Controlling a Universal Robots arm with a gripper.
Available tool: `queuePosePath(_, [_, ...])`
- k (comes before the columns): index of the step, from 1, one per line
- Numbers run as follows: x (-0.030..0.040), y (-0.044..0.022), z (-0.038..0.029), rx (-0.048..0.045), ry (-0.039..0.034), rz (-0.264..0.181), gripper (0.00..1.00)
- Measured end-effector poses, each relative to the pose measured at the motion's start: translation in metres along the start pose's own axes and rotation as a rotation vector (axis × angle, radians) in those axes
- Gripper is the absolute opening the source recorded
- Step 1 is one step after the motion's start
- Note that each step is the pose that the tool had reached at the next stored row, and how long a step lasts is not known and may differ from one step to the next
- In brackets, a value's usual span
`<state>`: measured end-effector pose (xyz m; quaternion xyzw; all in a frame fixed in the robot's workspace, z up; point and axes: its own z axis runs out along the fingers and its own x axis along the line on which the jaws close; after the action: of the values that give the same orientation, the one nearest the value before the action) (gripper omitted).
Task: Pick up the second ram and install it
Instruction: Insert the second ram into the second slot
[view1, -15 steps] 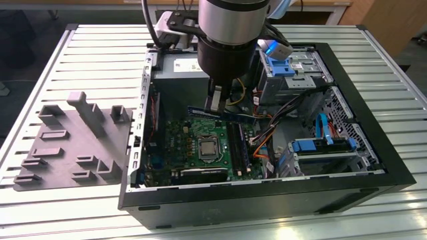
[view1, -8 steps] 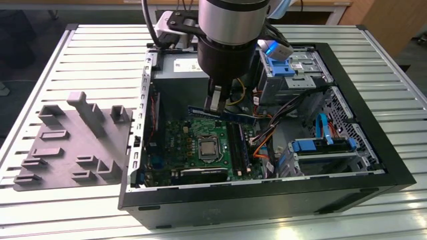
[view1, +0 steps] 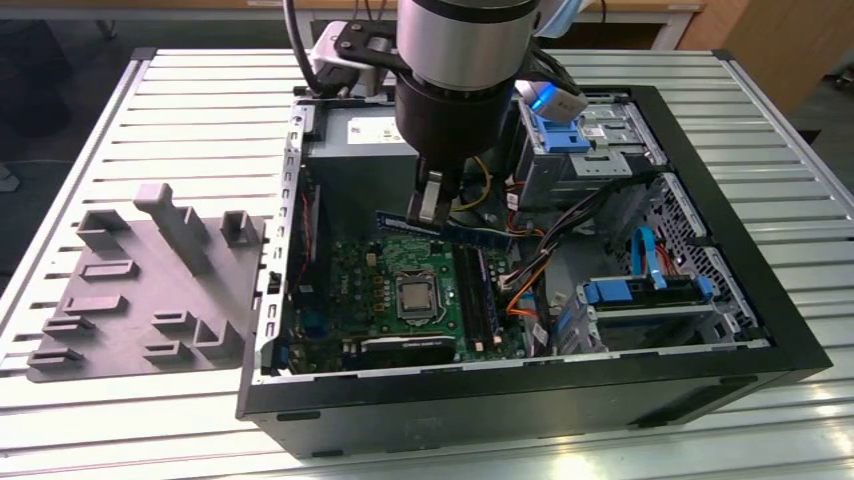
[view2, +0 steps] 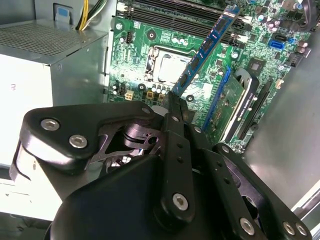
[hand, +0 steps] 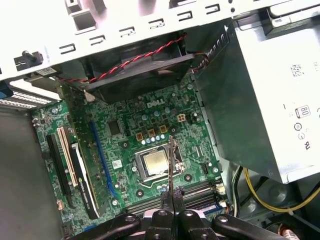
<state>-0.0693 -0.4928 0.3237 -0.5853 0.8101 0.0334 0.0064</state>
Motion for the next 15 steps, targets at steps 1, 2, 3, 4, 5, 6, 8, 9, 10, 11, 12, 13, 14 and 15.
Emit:
queuePosePath(1, [0.0000,0.0000,0.0000,0.0001,-0.0001,0.002,0.11])
queuePosePath(2, [0.0000,0.0000,0.0000,0.0002,-0.0002,0.004,0.11])
queuePosePath(3, [0.0000,0.0000,0.0000,0.0003,-0.0003,0.006,0.11])
queuePosePath(4, [0.0000,0.0000,0.0000,0.0004,-0.0004,0.008,0.11])
queuePosePath(5, [0.0000,0.0000,0.0000,0.0005,-0.0005,0.010,0.11])
queuePosePath(6, [0.0000,0.0000,0.0000,0.0006,-0.0006,0.012,0.11])
queuePosePath(8, [0.0000,0.0000,0.0001,0.0007,-0.0008,0.014,0.11])
queuePosePath(9, [0.0000,0.0000,0.0001,0.0008,-0.0008,0.016,0.11])
queuePosePath(10, [0.0000,0.0000,0.0001,0.0009,-0.0009,0.018,0.11])
queuePosePath(11, [0.0000,0.0000,0.0000,0.0010,-0.0009,0.020,0.11])
queuePosePath(12, [0.0000,0.0000,0.0001,0.0011,-0.0011,0.022,0.11])
queuePosePath(13, [0.0000,0.0000,0.0000,0.0012,-0.0011,0.025,0.11])
queuePosePath(14, [0.0000,0.0000,0.0001,0.0014,-0.0013,0.028,0.11])
queuePosePath(15, [0.0000,0.0000,0.0001,0.0016,-0.0016,0.033,0.11])
